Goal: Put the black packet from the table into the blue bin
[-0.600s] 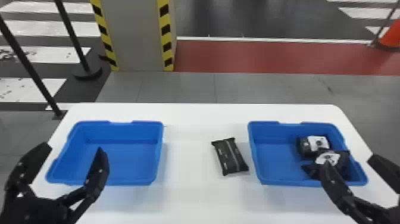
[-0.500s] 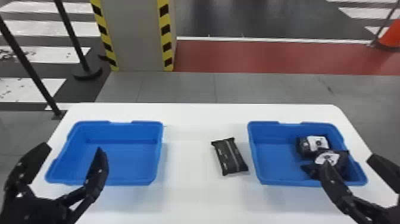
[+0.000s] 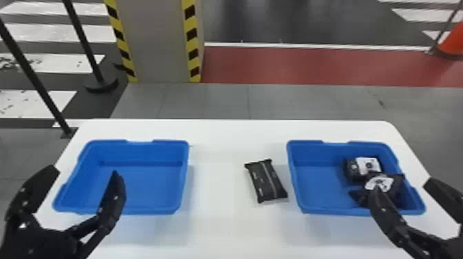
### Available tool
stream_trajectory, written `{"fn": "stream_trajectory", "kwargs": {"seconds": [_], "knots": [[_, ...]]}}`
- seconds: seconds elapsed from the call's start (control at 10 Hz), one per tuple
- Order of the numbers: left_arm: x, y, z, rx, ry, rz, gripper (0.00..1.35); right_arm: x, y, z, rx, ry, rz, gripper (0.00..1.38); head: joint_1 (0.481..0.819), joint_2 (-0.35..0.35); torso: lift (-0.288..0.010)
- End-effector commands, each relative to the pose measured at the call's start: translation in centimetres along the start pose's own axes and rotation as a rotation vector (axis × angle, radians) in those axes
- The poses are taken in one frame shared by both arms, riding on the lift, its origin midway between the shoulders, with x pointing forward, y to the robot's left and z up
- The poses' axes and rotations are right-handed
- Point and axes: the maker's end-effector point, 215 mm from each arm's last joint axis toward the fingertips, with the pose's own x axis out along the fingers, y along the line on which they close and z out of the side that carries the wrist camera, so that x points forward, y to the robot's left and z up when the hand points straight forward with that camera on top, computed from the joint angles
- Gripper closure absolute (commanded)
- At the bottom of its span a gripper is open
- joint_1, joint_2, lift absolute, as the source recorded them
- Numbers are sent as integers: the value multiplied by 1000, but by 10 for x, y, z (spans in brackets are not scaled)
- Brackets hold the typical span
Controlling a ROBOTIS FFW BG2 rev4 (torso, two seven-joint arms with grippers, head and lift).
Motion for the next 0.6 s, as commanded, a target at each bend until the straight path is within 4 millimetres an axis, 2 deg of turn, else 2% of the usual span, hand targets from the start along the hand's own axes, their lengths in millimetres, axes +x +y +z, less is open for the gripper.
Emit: {"fn": "stream_trajectory", "kwargs": {"seconds": [0.0,0.1,0.3,0.4,0.5], "knots": [[0,0,0,0,1,0,114,8,7,0,5,8,20,162,695,-1,-110],[0,0,1,1,-4,0,114,21,16,8,-18,-9,46,162,695,6,-110],[0,-1,1,1,-4,-2,114,61,35,2,3,38,114,162,695,33,-110],[0,-1,0,0,1,-2,114,84,36,-10,-8,106,130,160,695,55,-110],[0,-3,-2,-3,6,-5,114,104,37,-36,13,225,152,157,695,70,-110]]}}
